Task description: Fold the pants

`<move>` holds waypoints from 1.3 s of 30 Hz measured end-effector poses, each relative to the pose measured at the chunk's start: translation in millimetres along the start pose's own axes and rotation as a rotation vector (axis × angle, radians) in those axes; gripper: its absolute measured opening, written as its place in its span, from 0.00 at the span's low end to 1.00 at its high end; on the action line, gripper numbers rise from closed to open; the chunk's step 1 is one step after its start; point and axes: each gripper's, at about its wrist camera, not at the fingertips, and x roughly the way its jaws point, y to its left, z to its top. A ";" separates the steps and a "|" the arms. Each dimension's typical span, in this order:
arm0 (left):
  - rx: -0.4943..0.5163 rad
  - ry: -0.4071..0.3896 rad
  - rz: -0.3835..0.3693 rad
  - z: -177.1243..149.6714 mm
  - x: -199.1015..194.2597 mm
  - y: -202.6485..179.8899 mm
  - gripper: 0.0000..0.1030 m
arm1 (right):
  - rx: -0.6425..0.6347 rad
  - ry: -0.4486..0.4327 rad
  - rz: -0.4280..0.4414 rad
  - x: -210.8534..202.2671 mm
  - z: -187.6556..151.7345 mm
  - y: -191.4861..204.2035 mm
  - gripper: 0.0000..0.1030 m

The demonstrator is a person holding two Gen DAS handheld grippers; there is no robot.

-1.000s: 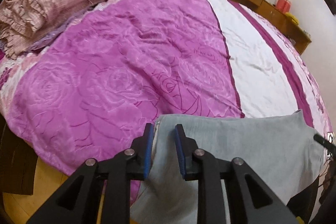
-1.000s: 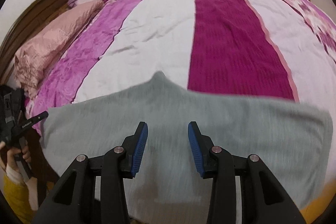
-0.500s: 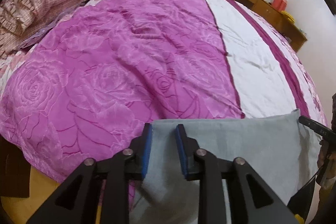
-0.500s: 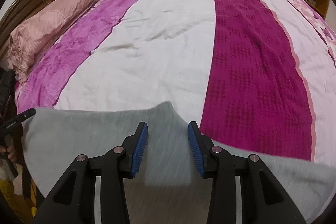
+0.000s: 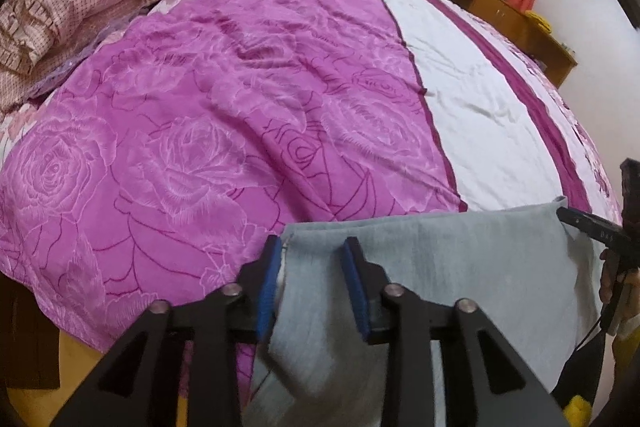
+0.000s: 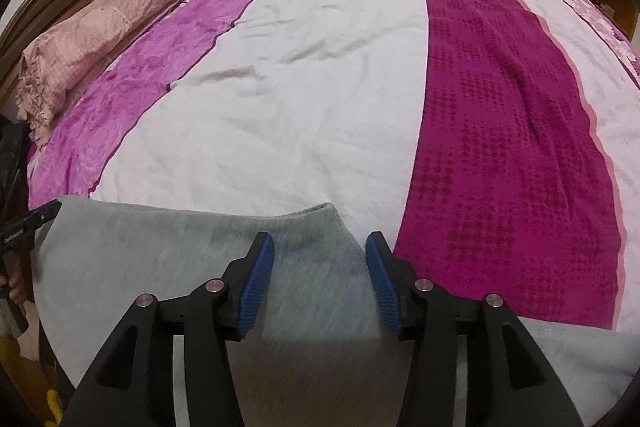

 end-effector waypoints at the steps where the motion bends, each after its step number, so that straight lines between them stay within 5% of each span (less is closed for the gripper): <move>1: 0.010 -0.013 -0.021 -1.3 -3.2 -2.0 0.07 | 0.000 -0.003 -0.001 0.4 0.1 0.5 0.41; 3: 0.029 -0.050 -0.002 -4.0 -12.2 -8.1 0.07 | -0.002 -0.014 -0.004 -1.3 -0.7 2.4 0.35; 5: 0.071 -0.109 0.037 -5.4 -23.3 -17.0 0.07 | -0.022 -0.044 -0.019 -8.0 -3.3 5.2 0.05; 9: 0.057 -0.136 0.096 5.4 -19.7 -12.0 0.07 | -0.030 -0.122 -0.019 -23.8 -3.0 4.8 0.02; 15: 0.022 -0.077 0.116 8.6 18.0 -3.6 0.08 | 0.007 -0.077 -0.069 4.5 0.8 1.5 0.03; 24: -0.045 -0.128 0.117 2.0 -51.1 16.2 0.12 | 0.073 -0.103 -0.035 -28.6 -6.1 -0.6 0.06; 29: -0.003 -0.158 0.057 -19.0 -83.6 -8.5 0.12 | 0.083 -0.124 -0.006 -59.8 -30.8 8.2 0.07; 33: 0.034 -0.127 0.005 -35.0 -72.7 -34.0 0.12 | 0.064 -0.115 -0.009 -72.4 -52.6 18.8 0.08; 39: 0.015 -0.003 0.153 -65.9 -34.9 -28.4 0.13 | 0.063 -0.079 -0.031 -70.0 -81.1 23.9 0.08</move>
